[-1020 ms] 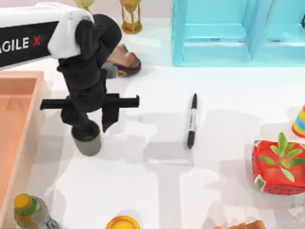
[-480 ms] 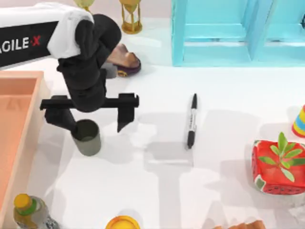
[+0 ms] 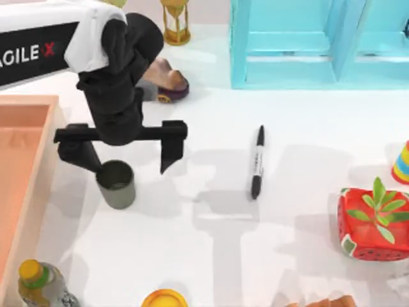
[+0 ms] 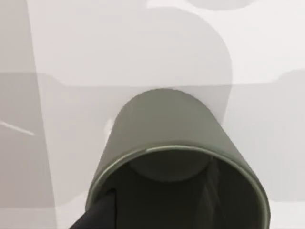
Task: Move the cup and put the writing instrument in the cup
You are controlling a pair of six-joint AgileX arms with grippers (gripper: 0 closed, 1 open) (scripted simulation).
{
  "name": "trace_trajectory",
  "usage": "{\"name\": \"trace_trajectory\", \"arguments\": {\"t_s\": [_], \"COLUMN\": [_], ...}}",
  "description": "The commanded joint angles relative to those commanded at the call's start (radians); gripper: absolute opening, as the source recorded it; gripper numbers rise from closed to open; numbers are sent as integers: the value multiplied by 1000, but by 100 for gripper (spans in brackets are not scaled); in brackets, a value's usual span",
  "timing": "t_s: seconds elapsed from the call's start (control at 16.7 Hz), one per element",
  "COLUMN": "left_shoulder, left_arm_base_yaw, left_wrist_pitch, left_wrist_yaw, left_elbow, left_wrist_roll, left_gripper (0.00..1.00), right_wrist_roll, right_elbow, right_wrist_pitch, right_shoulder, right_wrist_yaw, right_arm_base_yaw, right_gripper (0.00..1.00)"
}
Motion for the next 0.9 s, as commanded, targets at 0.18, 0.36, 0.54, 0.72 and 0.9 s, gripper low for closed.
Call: {"name": "trace_trajectory", "arguments": {"t_s": [0.18,0.36,0.54,0.72,0.9], "left_shoulder": [6,6,-2,-12,-13], "left_arm_base_yaw": [-4,-6,-5,-3,-3], "left_wrist_pitch": [-132,-340,-497,-560,-561], "left_wrist_yaw": [0,-1,-1,-1,-1], "left_elbow": [134,337,491,555,556], "left_wrist_roll": [-1,-4,-5,-5,-5], "left_gripper": [100,100,100,100,100], "right_wrist_roll": [0,0,0,0,0], "right_elbow": [0,0,0,0,0], "right_wrist_pitch": [0,0,0,0,0], "right_shoulder": [0,0,0,0,0], "right_wrist_yaw": [0,0,0,0,0], "right_arm_base_yaw": [0,0,0,0,0], "right_gripper": [100,100,100,100,100]}}
